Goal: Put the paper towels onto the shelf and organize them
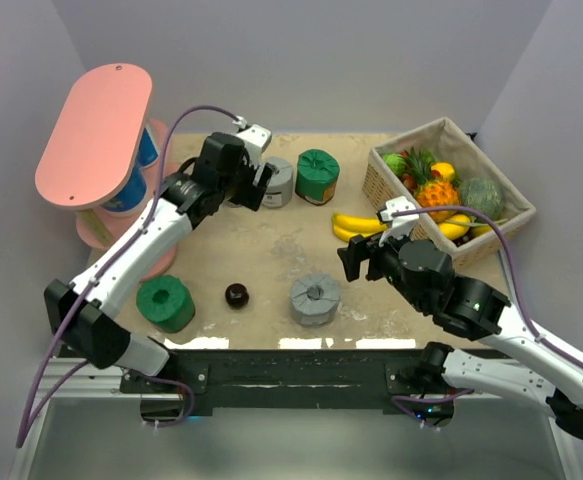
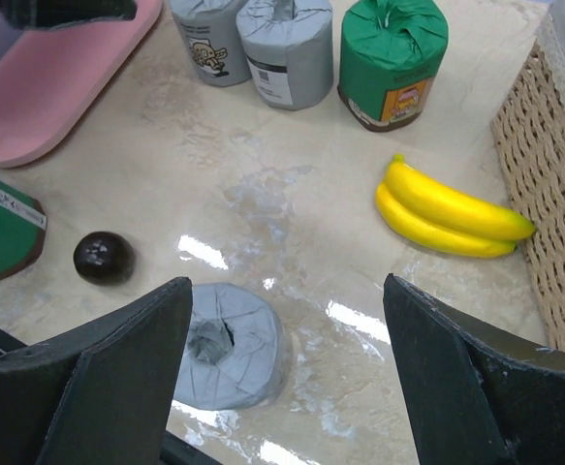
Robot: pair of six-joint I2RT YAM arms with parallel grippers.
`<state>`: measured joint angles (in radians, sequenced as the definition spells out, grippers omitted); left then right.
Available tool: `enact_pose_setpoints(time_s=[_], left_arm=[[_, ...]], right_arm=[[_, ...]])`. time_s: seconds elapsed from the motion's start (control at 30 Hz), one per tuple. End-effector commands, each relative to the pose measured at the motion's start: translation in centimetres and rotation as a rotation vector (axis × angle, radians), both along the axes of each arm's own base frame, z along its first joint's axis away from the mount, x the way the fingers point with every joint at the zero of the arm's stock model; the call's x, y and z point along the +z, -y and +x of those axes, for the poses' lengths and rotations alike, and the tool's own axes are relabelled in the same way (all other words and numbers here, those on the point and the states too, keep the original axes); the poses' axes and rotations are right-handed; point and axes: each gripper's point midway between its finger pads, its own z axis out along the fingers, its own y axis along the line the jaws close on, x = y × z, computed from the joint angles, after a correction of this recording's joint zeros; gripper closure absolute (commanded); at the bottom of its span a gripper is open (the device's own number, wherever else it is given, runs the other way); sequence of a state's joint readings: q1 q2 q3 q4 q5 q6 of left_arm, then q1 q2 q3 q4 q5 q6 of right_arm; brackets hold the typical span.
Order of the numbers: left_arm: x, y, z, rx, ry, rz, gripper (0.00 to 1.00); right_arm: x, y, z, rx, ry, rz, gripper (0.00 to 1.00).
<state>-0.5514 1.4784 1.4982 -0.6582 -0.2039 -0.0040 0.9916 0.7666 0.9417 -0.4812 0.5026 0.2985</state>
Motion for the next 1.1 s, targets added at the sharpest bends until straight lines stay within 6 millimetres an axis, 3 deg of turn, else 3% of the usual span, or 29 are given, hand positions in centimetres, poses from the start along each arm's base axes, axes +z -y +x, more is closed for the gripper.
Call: enact_pose_setpoints(time_s=[0.0,0.23,0.5,0.77,1.07], left_arm=[[0.0,5.5,-3.9,-0.197,-0.053,-0.234,0.17],[-3.9,9.3,-10.5,-0.337,-0.132,-0.18,0.16],[-6.3,15.2,-18.3,-0.607,-0.157,-0.14,0.17],[-8.9,18.8,-21.8,-0.721,-0.205,-0.072,0.19],[-11.8,19.2,-22.3,-0.721,-0.242,-0.034,0.21]], right_arm=[[0.9,1.3,-0.4,-0.039,0.007,0.054,0.17],[3.0,3.1,-0.8,-0.084,0.045,0.109,0.17],[5.7,5.7,-0.8,-0.186,0.102,0.189,0.17],[8.2,8.2,-1.3,-0.252,0.156,0.264,0.17],[7.8,8.2,-1.2,-0.252,0.156,0.244,0.16]])
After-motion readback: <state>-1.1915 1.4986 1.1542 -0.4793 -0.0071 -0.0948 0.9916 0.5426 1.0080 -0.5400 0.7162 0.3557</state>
